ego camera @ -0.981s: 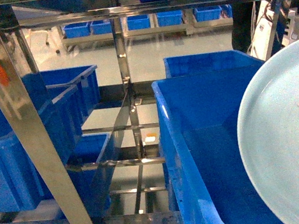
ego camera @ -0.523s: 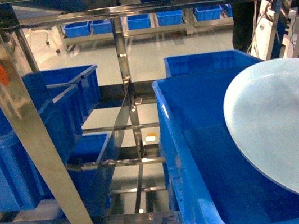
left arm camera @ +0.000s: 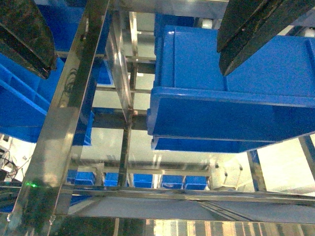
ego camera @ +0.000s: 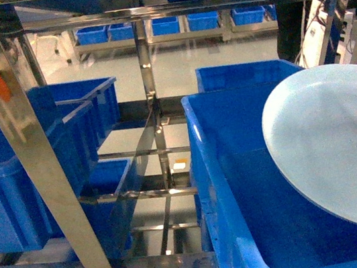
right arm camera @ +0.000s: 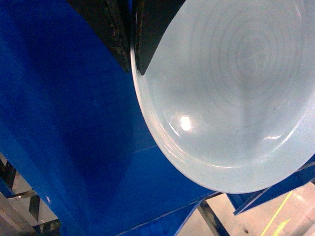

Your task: Place blue tray on left shelf second layer neatly

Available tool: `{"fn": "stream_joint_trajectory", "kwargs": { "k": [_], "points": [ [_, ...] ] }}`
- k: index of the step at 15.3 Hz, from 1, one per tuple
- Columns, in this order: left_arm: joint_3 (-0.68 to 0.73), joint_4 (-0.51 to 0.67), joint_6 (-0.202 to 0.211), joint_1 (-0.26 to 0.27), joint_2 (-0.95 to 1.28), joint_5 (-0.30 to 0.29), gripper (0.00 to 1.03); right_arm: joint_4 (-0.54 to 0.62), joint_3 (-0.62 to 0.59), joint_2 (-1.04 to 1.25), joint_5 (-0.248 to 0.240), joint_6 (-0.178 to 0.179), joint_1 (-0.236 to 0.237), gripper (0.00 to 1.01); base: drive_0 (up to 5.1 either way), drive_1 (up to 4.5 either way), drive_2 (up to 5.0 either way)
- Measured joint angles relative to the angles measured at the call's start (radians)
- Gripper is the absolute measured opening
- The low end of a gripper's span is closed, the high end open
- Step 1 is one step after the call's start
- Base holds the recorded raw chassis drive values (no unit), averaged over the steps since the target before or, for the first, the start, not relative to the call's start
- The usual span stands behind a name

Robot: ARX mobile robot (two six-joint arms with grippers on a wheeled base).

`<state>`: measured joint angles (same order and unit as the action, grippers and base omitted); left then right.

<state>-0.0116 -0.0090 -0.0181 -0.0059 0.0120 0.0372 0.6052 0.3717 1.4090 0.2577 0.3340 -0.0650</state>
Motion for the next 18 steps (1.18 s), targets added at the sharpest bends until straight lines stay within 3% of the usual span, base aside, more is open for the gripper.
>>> {"fn": "stream_joint_trajectory", "kwargs": {
  "k": [6, 7, 10, 13, 14, 15, 16, 18],
  "points": [
    [0.000, 0.000, 0.000, 0.000, 0.000, 0.000, 0.98, 0.047, 0.018, 0.041, -0.016, 0.018, 0.014, 0.02, 0.0, 0.00, 0.0],
    [0.000, 0.000, 0.000, 0.000, 0.000, 0.000, 0.98, 0.113, 0.055, 0.117, -0.048, 0.036, 0.013, 0.02, 0.0, 0.00, 0.0],
    [0.000, 0.000, 0.000, 0.000, 0.000, 0.000, 0.98, 0.344, 0.169, 0.371, -0.130, 0.039, 0.013, 0.05, 0.0, 0.00, 0.0],
    [0.000, 0.000, 0.000, 0.000, 0.000, 0.000, 0.98, 0.390, 0.101, 0.297, -0.072, 0.020, 0.027, 0.45, 0.0, 0.00, 0.0],
    [0.000, 0.000, 0.000, 0.000, 0.000, 0.000, 0.98, 0.352, 0.008, 0.192, -0.044, 0.012, 0.034, 0.59, 0.0, 0.00, 0.0],
    [0.000, 0.000, 0.000, 0.000, 0.000, 0.000, 0.98, 0.213, -0.126, -0.020, -0.039, -0.019, 0.060, 0.76, 0.0, 0.00, 0.0],
    [0.000, 0.000, 0.000, 0.000, 0.000, 0.000, 0.98, 0.102, -0.179, -0.155, -0.040, -0.037, 0.082, 0.83, 0.0, 0.00, 0.0],
    [0.000, 0.000, 0.000, 0.000, 0.000, 0.000, 0.98, -0.373, -0.223, -0.672, -0.062, -0.119, 0.135, 1.00, 0.0, 0.00, 0.0]
  ]
}}
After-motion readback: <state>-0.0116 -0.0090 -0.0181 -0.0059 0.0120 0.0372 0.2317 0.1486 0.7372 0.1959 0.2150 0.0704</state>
